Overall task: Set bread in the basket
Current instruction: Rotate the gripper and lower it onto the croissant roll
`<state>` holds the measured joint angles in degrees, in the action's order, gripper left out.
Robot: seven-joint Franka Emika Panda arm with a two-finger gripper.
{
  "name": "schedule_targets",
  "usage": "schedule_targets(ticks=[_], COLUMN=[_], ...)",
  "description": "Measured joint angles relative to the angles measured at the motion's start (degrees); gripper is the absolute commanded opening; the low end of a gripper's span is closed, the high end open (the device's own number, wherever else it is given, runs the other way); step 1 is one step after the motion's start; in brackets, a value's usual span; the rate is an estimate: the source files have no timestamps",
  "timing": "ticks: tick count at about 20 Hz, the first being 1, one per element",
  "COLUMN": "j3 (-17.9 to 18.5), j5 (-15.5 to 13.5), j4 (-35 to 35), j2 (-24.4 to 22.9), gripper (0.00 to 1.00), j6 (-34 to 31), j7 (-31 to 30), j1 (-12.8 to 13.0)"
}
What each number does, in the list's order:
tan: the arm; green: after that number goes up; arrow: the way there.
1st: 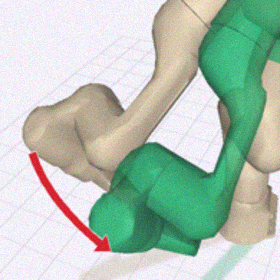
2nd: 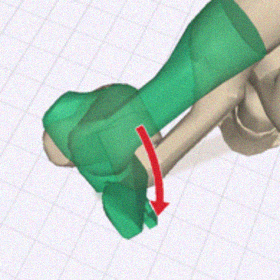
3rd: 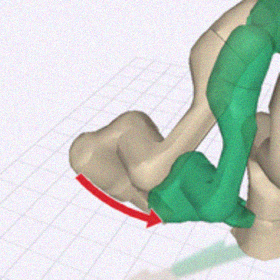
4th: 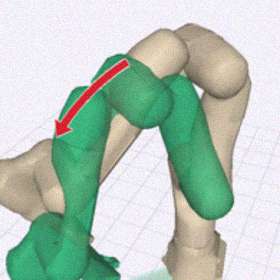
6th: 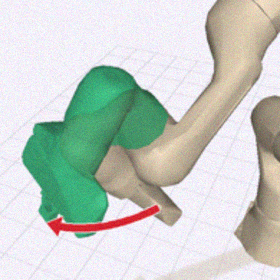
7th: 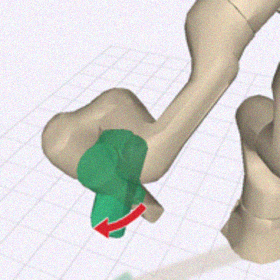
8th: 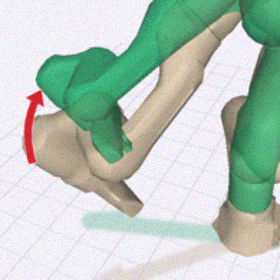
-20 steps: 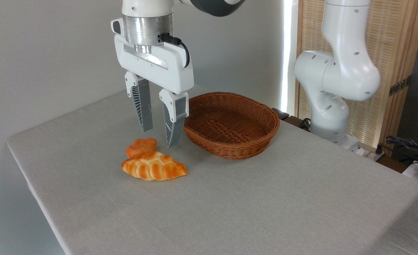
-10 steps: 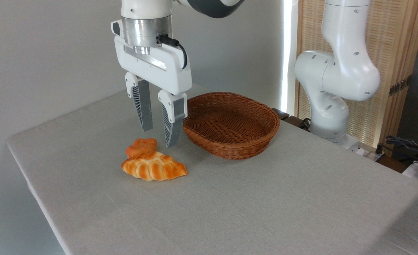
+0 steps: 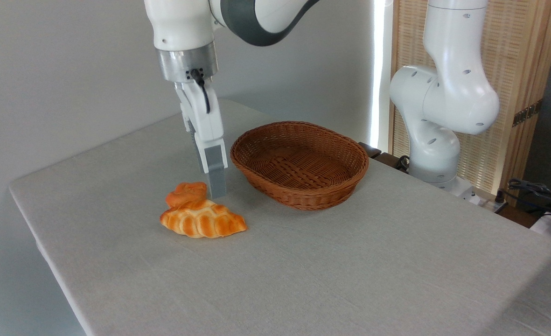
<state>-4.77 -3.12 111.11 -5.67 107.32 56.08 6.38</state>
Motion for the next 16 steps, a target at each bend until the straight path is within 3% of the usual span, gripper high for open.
schedule_targets(ticks=[6,11,16], j3=[0.0,0.0,-0.6], j5=[0.0,0.0,0.0], j4=[4.9,7.5,7.5], j2=[1.2,4.7,6.9], gripper=[1.00,1.00,1.00], j6=[3.0,11.3,12.7], j7=[13.9,15.6,15.6], j1=[1.3,2.5,3.1])
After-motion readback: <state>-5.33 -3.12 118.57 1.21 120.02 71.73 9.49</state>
